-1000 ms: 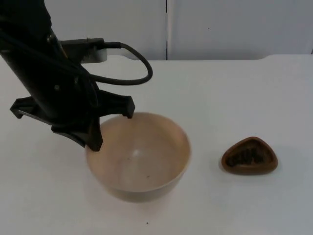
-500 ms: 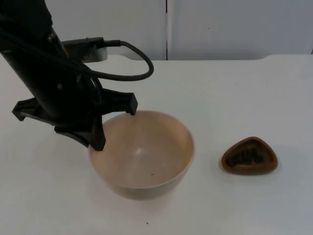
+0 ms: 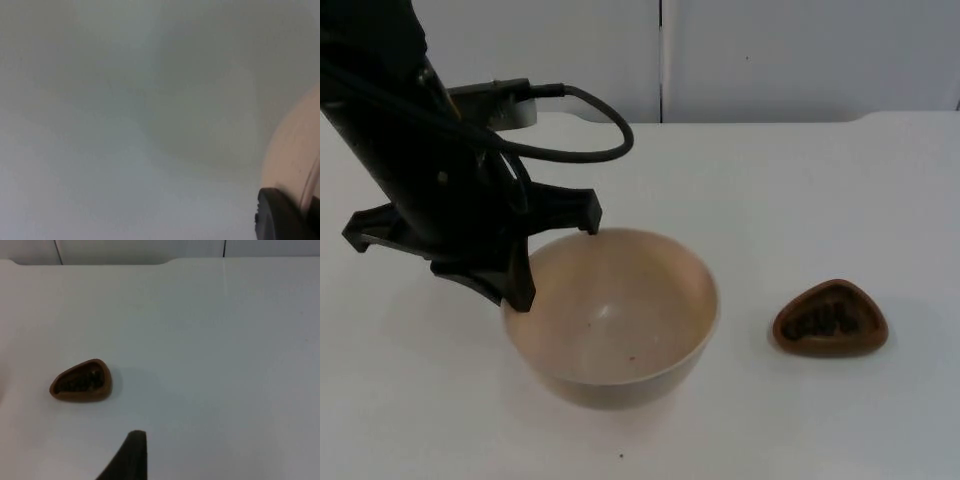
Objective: Pick up the bowl with the left hand and pour the coffee beans from the cup into the bowl with the right hand.
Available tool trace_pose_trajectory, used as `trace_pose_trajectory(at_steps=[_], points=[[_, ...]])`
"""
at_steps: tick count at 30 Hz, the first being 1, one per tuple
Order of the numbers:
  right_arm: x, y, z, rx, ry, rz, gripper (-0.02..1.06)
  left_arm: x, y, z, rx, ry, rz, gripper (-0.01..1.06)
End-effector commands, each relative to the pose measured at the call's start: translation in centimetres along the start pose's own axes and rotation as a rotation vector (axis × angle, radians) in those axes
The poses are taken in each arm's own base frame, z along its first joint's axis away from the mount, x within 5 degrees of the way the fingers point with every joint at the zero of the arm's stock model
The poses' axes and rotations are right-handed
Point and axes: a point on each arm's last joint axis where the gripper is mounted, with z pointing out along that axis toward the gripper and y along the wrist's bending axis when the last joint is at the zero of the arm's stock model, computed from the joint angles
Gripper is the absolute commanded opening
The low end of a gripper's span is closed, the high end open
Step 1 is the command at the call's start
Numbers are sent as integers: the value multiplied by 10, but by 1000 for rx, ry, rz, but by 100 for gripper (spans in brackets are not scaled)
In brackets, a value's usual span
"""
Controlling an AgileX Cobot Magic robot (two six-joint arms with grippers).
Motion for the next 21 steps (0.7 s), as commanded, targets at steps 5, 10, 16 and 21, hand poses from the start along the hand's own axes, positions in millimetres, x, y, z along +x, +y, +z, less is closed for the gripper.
trace_pose_trajectory(at_steps=[5,10,16,21], points=[[-6,1,-3,-9,-40,-1,105,1,-3,-4,13,-10,-22,0],[-35,1,8,-7,19,0,105,0,-3,-4,15,-29,-23,0],[-77,0,40,-6,119,-1,105,-2,-3,-2,13,-40,-21,0],[-109,-1,71,-8,199,-16,105,-2,-3,0,10,-32,-22,0]])
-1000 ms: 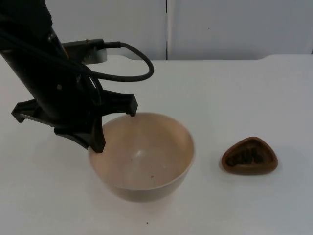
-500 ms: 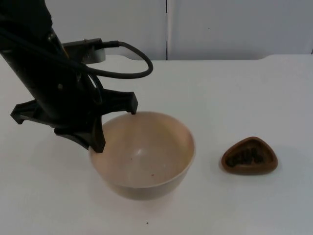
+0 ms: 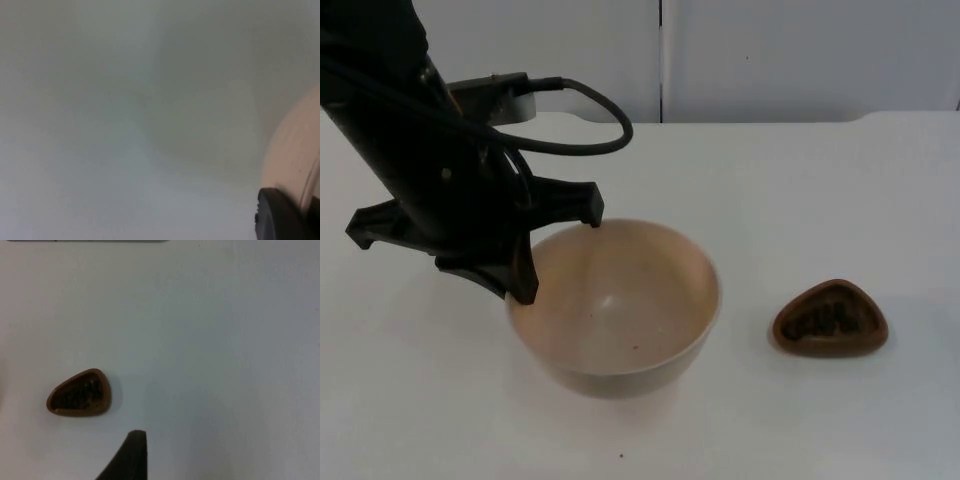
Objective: Pick up the bowl with the left hand and pour the coffee beans from the cup into the bowl with the right hand.
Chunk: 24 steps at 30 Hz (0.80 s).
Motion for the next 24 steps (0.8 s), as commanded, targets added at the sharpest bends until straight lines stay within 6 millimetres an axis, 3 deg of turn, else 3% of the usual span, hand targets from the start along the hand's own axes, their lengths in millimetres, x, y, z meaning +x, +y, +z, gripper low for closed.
trace_pose_trajectory(at_steps=[1,4,11,17,24], points=[[-15,-1,6,2,-1,-7,105,1,-2,0,7,-3,-8,0],[-41,-2,23,1,47,-18,105,1,-2,0,7,-3,-8,0],[-77,-3,53,-3,160,-19,105,1,-2,0,7,-3,-8,0],[-92,-2,77,-27,230,-16,105,0,-2,0,8,-12,-8,0],[-95,4,102,-49,305,-35,105,0,-2,0,8,-12,-8,0]])
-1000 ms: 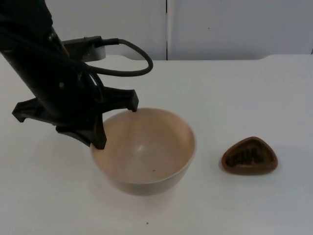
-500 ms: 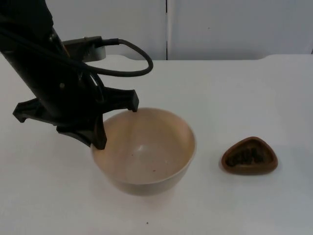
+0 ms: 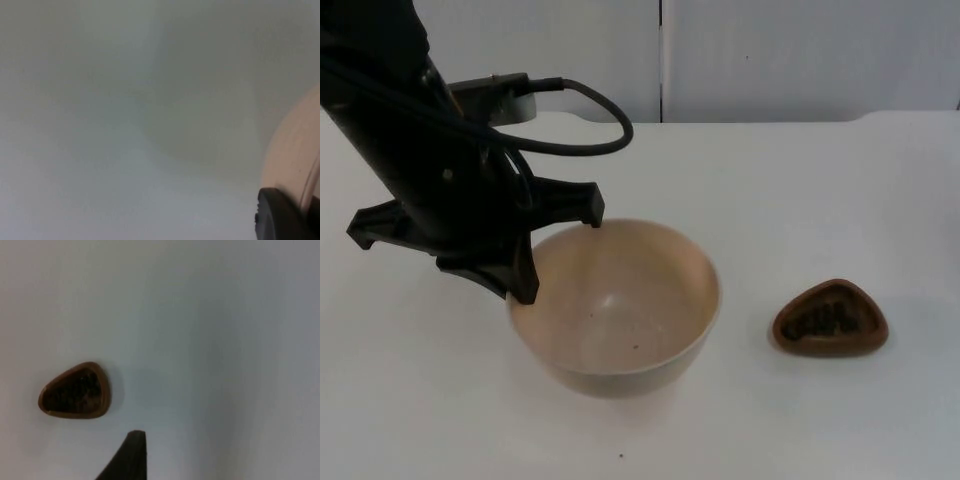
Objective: Pick up the bowl with the left hand and pour the coffee beans from the cup into the bowl with the right hand.
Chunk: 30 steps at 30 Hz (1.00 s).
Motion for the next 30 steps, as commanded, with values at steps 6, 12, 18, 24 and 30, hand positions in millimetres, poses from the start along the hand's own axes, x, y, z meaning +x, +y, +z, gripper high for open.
trace_pose_trajectory(at_steps=[6,12,18,24,30], points=[[-8,34,38,-65,91,-132,105,0,-1,-1,7,-12,-12,0],[-6,65,81,-70,208,-275,105,0,-1,-1,7,-12,-12,0],[-16,83,109,-82,279,-318,105,-1,-1,-1,10,-18,-14,0],[-29,91,129,-78,312,-328,105,-1,-1,-1,10,-18,-14,0],[-33,92,148,-59,347,-369,105,-1,-1,-1,10,-20,-14,0]])
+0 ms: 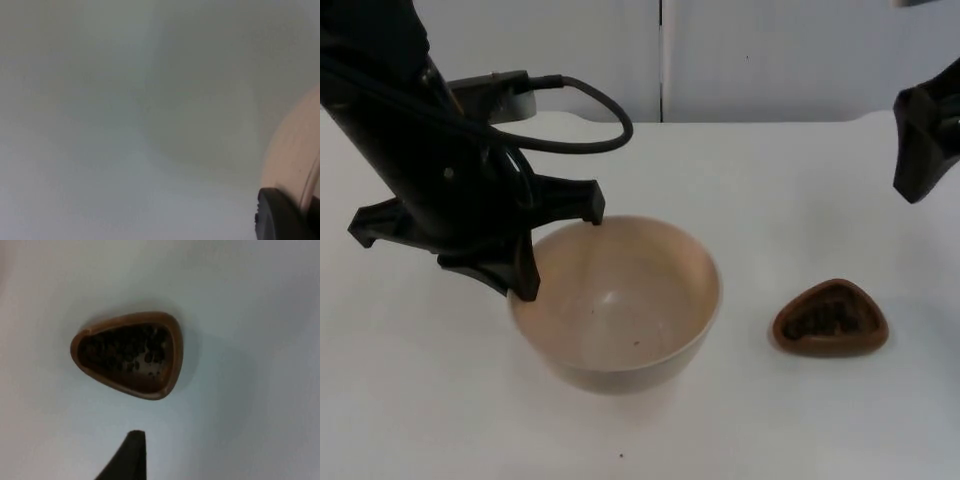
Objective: Pick up the bowl with the left hand and pour the coffee beans from the cup into the bowl with the right hand.
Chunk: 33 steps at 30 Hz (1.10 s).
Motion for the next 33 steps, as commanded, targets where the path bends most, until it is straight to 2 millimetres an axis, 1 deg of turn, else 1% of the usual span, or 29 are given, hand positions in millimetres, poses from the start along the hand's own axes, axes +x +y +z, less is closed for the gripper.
trace_pose_trajectory(at_steps=[1,3,4,8,10,11,14,15,17,18,20,21,25,29,33], points=[[-3,0,5,8,15,-23,105,0,-1,-1,9,-10,-12,0],[-5,1,12,6,19,-40,105,0,-1,-1,9,-10,-12,0],[-5,1,12,6,19,-40,105,0,-1,-1,9,-10,-12,0],[-9,8,31,12,51,-86,101,0,-1,-1,9,-14,-12,0],[-11,9,41,6,56,-84,99,-1,-1,-1,9,-16,-12,0],[-11,9,41,6,56,-84,99,-1,-1,-1,9,-16,-12,0],[-13,9,58,6,70,-85,97,-1,-1,-1,9,-16,-12,0],[-13,9,58,6,70,-85,97,-1,-1,-1,9,-16,-12,0],[-15,9,71,5,76,-86,93,-1,-1,-1,9,-16,-12,0],[-15,9,73,5,74,-86,93,-1,-1,-1,9,-16,-12,0],[-18,10,84,5,63,-88,90,-1,-1,-1,9,-16,-12,0],[-18,10,84,5,63,-88,90,-1,-1,-1,9,-16,-12,0],[-20,10,99,4,56,-89,86,-1,-1,-1,10,-18,-12,0],[-22,11,105,5,30,-90,84,-1,-1,-1,11,-20,-13,0],[-24,11,111,4,15,-89,84,-1,-2,-1,11,-20,-13,0]])
